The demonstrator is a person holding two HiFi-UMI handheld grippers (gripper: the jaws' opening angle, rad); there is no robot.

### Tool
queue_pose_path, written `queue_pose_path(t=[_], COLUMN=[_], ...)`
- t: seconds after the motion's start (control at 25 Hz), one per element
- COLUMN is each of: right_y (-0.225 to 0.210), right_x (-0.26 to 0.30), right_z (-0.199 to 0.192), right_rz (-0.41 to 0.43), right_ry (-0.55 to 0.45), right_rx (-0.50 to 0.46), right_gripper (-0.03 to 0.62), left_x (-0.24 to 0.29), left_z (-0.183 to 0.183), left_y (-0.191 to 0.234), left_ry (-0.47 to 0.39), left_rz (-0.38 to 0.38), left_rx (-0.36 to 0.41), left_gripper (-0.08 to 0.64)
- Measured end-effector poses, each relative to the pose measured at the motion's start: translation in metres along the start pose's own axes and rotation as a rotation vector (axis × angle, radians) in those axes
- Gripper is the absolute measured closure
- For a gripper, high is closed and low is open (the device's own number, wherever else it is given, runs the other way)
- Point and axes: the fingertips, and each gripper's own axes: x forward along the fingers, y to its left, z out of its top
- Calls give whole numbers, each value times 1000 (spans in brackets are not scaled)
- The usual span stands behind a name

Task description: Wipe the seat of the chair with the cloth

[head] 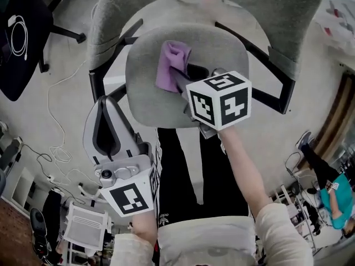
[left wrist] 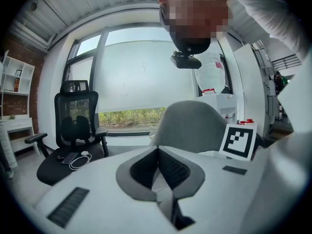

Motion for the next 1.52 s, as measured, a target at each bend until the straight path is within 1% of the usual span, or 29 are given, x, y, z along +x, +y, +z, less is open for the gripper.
queue_pose_path(t=[0.08, 0.16, 0.32, 0.4, 0.56, 0.76, 0.88, 1.04, 1.24, 1.4, 1.52], right_y=[35, 60, 84, 88, 83, 79, 69, 41, -14, -56, -81], right_x=[30, 59, 99, 113, 129, 127, 119, 99, 63, 33, 12], right_z=[-15, -33, -60, -66, -76, -75, -75, -78, -86, -92, -96], right_rz=[82, 135, 173, 171, 123, 102, 77, 16, -82, -145, -199], right_ry=[51, 108, 186, 202, 241, 232, 208, 195, 186, 182, 187], right_rx=[-1, -6, 10, 19, -13, -33, -28, -10, 32, 76, 72], right_gripper=[505, 506, 506, 506, 506, 506, 506, 506, 506, 505, 506], left_x=[-2, -6, -12, -14, -18, -20, -20, -18, -17, -15, -12], left_z=[-2, -5, -9, -11, -14, -15, -13, -11, -11, -11, -7], left_y=[8, 16, 25, 29, 37, 38, 34, 28, 13, -1, -10], left_ry=[2, 4, 8, 10, 10, 15, 13, 8, 11, 15, 10], left_rz=[14, 26, 39, 45, 58, 60, 52, 43, 28, -11, -33], left_rx=[3, 0, -5, -10, -17, -20, -16, -12, -14, -8, 3], left_gripper=[548, 548, 548, 548, 548, 548, 548, 548, 548, 548, 548])
